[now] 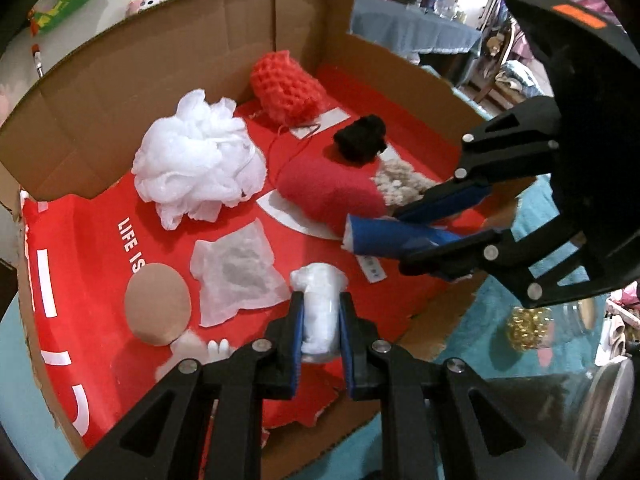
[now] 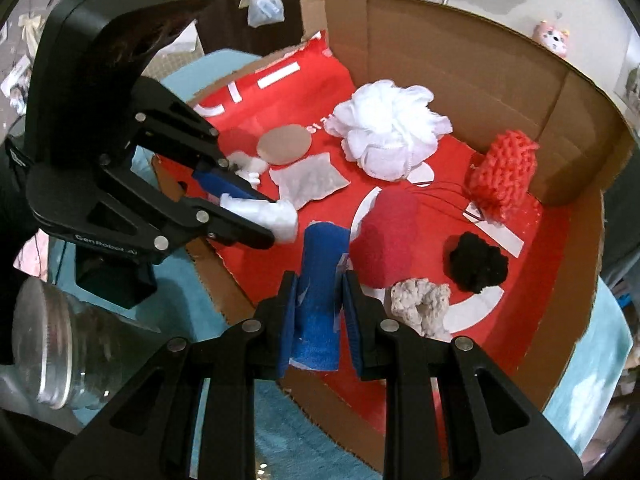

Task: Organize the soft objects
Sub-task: 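Lift both rolled cloths and carry them over into the cardboard box, then open both tools to release the rolled cloths in the box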

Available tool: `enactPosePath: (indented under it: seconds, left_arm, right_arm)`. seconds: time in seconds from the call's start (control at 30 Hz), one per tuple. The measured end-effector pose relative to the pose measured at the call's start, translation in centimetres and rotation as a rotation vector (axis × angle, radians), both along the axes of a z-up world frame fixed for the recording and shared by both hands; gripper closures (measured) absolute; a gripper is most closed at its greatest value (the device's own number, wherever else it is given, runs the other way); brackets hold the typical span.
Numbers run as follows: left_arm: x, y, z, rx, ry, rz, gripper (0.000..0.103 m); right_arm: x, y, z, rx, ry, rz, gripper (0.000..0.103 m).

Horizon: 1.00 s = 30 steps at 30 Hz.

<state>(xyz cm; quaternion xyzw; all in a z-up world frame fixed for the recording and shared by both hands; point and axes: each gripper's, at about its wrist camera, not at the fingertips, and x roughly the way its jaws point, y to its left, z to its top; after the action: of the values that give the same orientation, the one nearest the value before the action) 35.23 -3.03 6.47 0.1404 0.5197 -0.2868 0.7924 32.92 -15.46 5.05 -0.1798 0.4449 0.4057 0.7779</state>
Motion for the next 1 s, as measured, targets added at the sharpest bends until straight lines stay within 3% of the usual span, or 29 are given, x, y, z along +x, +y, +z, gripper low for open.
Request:
enactPosePath:
  seconds: [0.3, 0.67, 0.87, 1.0]
  left_arm:
    - [1.1, 0.3, -0.8, 0.011, 0.047, 0.021, 0.085]
    - [1.4, -0.2, -1.3, 0.033, 0.048, 0.035, 0.08]
    - [1.4, 0.0, -1.1, 0.031, 0.038, 0.051, 0.059]
    - [1.1, 0.2, -0.7, 0.028, 0.017, 0.065, 0.052]
  right_arm:
    - [0.8, 1.1, -1.3, -0.051, 0.022, 0.004, 0.082]
    - [1.5, 1.2, -2.0, -0.062, 0.052, -0.04, 0.081]
    - [1.7, 1.4, -2.5, -0.062, 0.077, -0.058, 0.08]
    - [1.7, 1.2, -2.5, -0.052, 0.093, -0.081, 0.08]
